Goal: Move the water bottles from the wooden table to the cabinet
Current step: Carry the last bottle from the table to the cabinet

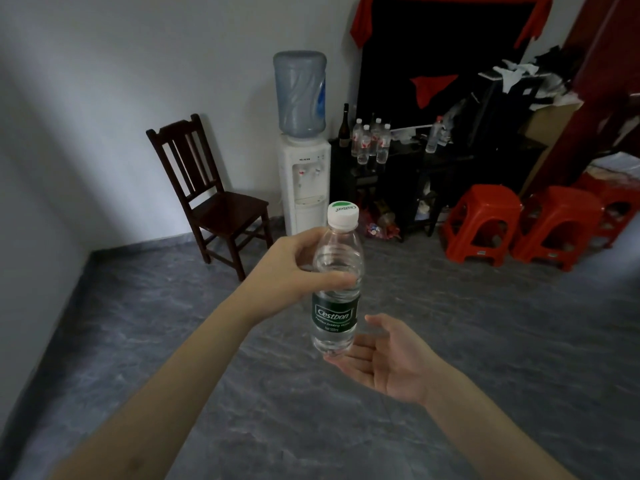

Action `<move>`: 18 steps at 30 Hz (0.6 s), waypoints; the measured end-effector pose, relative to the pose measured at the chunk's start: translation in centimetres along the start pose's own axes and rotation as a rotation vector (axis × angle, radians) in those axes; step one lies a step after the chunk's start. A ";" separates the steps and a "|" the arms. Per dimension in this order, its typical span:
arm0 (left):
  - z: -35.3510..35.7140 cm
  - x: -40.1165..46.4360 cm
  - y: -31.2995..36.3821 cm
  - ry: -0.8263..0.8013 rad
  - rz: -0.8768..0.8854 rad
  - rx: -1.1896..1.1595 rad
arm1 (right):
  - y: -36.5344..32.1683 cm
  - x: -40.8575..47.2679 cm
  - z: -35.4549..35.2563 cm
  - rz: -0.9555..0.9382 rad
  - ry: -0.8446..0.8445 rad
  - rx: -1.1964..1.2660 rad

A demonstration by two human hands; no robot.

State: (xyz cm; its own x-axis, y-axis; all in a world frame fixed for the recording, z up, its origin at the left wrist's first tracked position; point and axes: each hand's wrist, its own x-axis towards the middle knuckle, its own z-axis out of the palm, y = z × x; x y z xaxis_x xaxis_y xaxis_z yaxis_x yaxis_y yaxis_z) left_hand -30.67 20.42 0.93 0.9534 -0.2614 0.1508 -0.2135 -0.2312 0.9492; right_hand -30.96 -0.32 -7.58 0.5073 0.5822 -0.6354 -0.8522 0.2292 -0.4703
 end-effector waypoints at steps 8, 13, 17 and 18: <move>0.2 11.4 0.6 0.019 0.032 0.088 | -10.6 3.4 -3.0 -0.043 -0.007 0.001; 0.3 16.3 -0.6 0.003 0.015 0.077 | -14.5 5.0 -4.4 -0.027 -0.002 0.022; -0.1 19.7 -2.2 -0.004 -0.002 0.063 | -17.0 7.2 -5.1 -0.020 0.010 0.050; -0.4 20.5 -2.7 -0.004 -0.008 0.057 | -17.6 7.8 -5.3 -0.016 0.012 0.055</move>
State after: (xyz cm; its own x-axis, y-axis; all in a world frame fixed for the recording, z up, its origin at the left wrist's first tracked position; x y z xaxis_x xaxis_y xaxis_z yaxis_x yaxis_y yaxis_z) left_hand -10.43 16.01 1.58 0.9542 -0.2631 0.1425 -0.2183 -0.2863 0.9329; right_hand -11.35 -3.92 -7.53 0.5219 0.5687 -0.6357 -0.8497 0.2813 -0.4460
